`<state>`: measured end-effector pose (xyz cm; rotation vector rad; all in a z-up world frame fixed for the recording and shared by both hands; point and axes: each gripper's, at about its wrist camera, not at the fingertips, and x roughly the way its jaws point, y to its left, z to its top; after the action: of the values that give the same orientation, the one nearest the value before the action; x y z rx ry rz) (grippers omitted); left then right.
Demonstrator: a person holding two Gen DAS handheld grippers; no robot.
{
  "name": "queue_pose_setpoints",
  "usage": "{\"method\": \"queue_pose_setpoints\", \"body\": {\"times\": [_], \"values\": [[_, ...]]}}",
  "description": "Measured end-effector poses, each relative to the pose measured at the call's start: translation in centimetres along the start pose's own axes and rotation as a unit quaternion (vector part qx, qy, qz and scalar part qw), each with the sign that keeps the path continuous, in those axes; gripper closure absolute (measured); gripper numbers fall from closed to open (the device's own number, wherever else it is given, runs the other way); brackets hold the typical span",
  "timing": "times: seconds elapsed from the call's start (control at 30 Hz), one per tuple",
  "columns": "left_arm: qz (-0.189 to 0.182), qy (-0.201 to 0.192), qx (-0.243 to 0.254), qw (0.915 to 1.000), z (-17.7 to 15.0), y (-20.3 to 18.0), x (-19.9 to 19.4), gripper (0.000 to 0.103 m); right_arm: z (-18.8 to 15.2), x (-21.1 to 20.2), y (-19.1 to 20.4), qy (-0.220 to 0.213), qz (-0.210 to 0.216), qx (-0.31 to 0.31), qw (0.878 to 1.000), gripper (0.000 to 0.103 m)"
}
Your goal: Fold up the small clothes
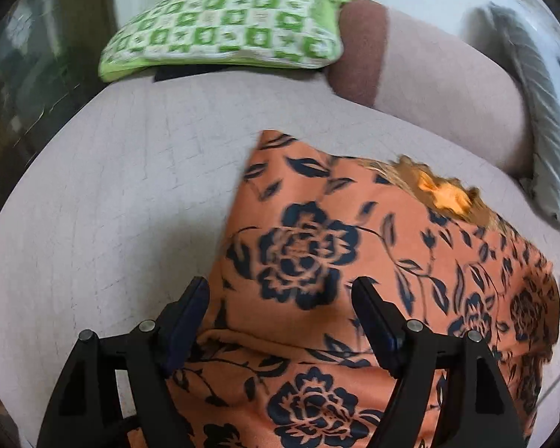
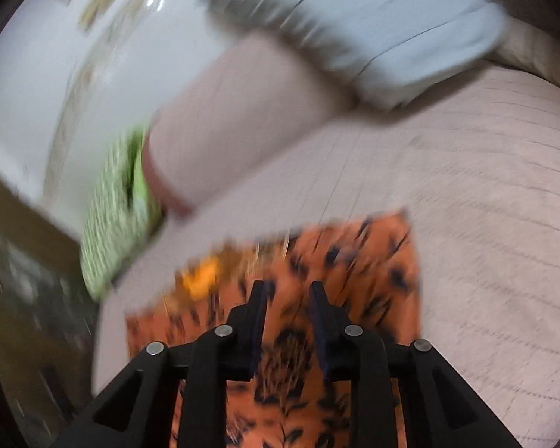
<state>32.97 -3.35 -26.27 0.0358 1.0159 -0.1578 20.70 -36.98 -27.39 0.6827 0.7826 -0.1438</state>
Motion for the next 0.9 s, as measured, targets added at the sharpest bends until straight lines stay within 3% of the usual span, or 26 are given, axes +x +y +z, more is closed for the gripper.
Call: {"method": "queue_pose_setpoints", "body": {"times": [0.07, 0.1, 0.13, 0.17, 0.27, 0.33, 0.5, 0.6, 0.67, 0.8, 0.9], "values": [[-0.001, 0.017, 0.016, 0.9997, -0.4, -0.3, 0.9, 0.024, -1.3, 3.5, 0.7, 0.076, -0.055, -0.024, 0.995, 0.077], [0.008, 0.038, 0.026, 0.9989, -0.7, -0.3, 2.1, 0.024, -1.9, 4.9, -0.1, 0.101, -0.085, -0.016, 0.991, 0.082], [0.017, 0.054, 0.03, 0.998, -0.7, -0.4, 2.9, 0.024, -2.1, 5.5, -0.9, 0.106, -0.088, -0.002, 0.99, 0.085], [0.024, 0.068, 0.035, 0.9968, -0.9, -0.3, 3.7, 0.024, -1.9, 5.4, -1.7, 0.099, -0.071, 0.019, 0.992, 0.088], [0.023, 0.056, 0.041, 0.9973, -0.7, -0.2, 3.0, 0.023, -1.2, 3.6, -2.4, 0.082, -0.056, 0.063, 0.993, 0.086], [0.006, 0.045, 0.029, 0.9985, -0.4, 0.1, 2.4, 0.023, -0.8, 2.3, -1.2, 0.046, -0.041, 0.035, 0.997, 0.083], [-0.005, 0.034, 0.04, 0.9986, -0.2, -0.7, 1.6, 0.023, -2.2, 3.9, 3.3, 0.085, 0.055, -0.02, 0.995, 0.083], [0.014, 0.057, 0.063, 0.9963, -0.8, -1.8, 3.0, 0.023, -4.8, 6.0, 5.3, 0.125, 0.043, -0.067, 0.989, 0.083], [0.025, 0.058, 0.072, 0.9954, -1.1, -2.6, 3.8, 0.021, -5.9, 7.4, 5.9, 0.148, 0.012, -0.09, 0.985, 0.084], [0.004, 0.044, 0.051, 0.9977, -0.5, -2.5, 2.9, 0.021, -5.0, 7.2, 7.3, 0.129, 0.018, -0.097, 0.987, 0.084], [0.006, 0.034, 0.039, 0.9987, 0.4, -1.9, 2.7, 0.021, -3.1, 6.3, 5.2, 0.08, 0.003, -0.045, 0.996, 0.084]]}}
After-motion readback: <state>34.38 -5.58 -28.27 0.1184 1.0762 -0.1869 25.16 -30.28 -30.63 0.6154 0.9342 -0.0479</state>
